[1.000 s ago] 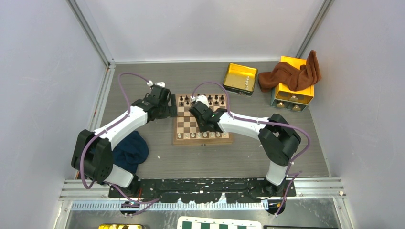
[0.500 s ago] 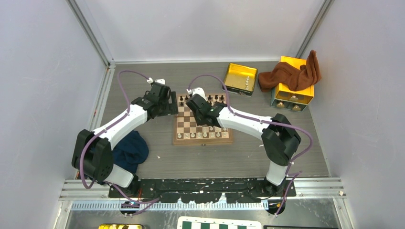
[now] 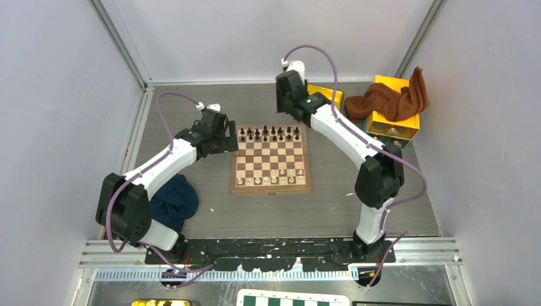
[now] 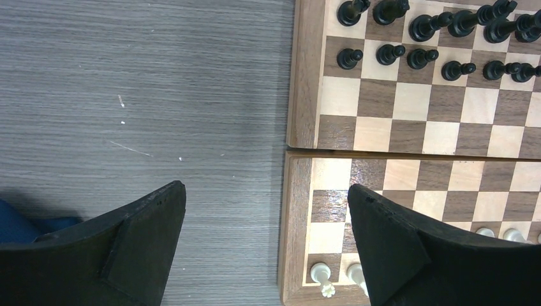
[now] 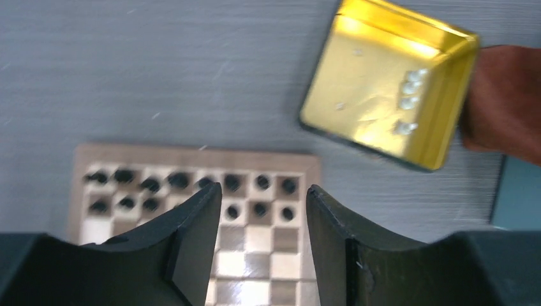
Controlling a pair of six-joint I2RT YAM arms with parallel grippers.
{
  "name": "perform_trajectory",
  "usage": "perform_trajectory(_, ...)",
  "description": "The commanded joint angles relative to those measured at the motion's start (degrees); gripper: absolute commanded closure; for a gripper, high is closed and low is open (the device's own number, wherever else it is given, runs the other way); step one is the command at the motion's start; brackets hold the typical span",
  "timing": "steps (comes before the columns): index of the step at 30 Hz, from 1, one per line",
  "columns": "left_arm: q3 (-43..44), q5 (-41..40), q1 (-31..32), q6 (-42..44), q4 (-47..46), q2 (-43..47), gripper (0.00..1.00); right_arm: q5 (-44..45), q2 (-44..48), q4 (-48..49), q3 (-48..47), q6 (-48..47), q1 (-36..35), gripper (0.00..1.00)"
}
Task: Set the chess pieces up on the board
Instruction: Place the chess piece on the chessboard, then pick up the chess piece from the storage box.
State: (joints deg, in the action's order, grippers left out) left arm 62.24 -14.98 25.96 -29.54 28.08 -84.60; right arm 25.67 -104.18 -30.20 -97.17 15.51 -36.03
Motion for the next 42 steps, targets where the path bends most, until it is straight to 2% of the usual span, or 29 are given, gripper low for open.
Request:
perform_trajectory(1,1.4,-0.6,-0.3,0.6,-0.6,1.6,0.02,2.5,-4.9,-0.7,-5.2,-1.0,6.8,0.41)
perform_trajectory(8,1.7,-0.6,-0.3,0.7,-0.5,1.1,0.01,2.3,-14.0,-1.3,-10.8,0.6,16.5,0.41)
perform_trajectory(15,2.0,-0.4,-0.3,0.6,-0.3,0.4,0.01,1.0,-22.1,-2.2,-16.3,2.3,22.1,0.41)
perform_trajectory(30,2.1,-0.8,-0.3,0.1,0.2,-0.8,0.02,-3.9,-30.8,-0.9,-22.6,2.5,26.3,0.45)
perform_trajectory(42,2.8,-0.9,-0.3,0.1,0.2,-2.4,0.02,-5.4,-33.0,-0.9,-23.3,3.2,27.5,0.51)
